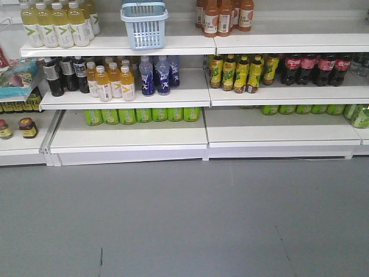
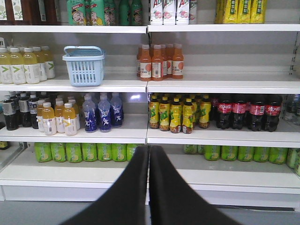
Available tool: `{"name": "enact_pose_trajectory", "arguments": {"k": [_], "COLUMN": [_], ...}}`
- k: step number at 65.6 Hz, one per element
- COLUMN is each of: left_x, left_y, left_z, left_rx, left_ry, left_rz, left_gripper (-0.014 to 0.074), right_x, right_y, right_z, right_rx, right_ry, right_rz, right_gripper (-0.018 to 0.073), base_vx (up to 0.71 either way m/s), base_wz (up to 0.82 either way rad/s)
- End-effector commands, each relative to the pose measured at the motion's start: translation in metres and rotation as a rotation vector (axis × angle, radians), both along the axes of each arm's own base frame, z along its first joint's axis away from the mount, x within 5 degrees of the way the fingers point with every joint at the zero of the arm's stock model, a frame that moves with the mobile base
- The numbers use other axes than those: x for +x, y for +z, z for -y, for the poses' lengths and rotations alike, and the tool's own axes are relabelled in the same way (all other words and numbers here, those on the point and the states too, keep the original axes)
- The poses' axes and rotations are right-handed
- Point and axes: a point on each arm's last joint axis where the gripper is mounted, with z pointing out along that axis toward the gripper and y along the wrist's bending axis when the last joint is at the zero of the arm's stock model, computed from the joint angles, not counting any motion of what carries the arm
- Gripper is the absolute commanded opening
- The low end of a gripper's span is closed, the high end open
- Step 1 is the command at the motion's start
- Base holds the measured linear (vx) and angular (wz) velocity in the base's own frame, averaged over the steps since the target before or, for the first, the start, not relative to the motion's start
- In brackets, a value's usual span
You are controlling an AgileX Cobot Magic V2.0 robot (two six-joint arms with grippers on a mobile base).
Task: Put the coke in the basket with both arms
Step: 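Drive the base toward the shelf holding the light-blue basket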
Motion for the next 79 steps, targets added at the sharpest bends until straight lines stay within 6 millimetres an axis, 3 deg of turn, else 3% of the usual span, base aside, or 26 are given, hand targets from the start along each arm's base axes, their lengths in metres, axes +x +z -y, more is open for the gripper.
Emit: {"name": "enact_pose_trajectory", "arguments": {"k": [1,79], "left_x": [-0.0017,-0.0017], "left_y": [0.0079,0.0079], "left_z": [0.0003,0.0003], "left_rx": [-0.014,-0.014], "left_ry": [-0.005,-0.005], "left_rz": [0.09,0.09], "left_gripper": [-0.0006,-0.0006], "right_x": [-0.001,-0.001], "right_y": [0.0037,0.0037], "right_z": [-0.0003,-0.0003], "right_rx": [-0.001,-0.001], "right_ry": [0.002,0.002], "right_rz": [0.076,0.076], "right_gripper": [-0.0009,-0.0009], "base_vx": [0.0,0.01], "base_wz": [0.0,0.0]}}
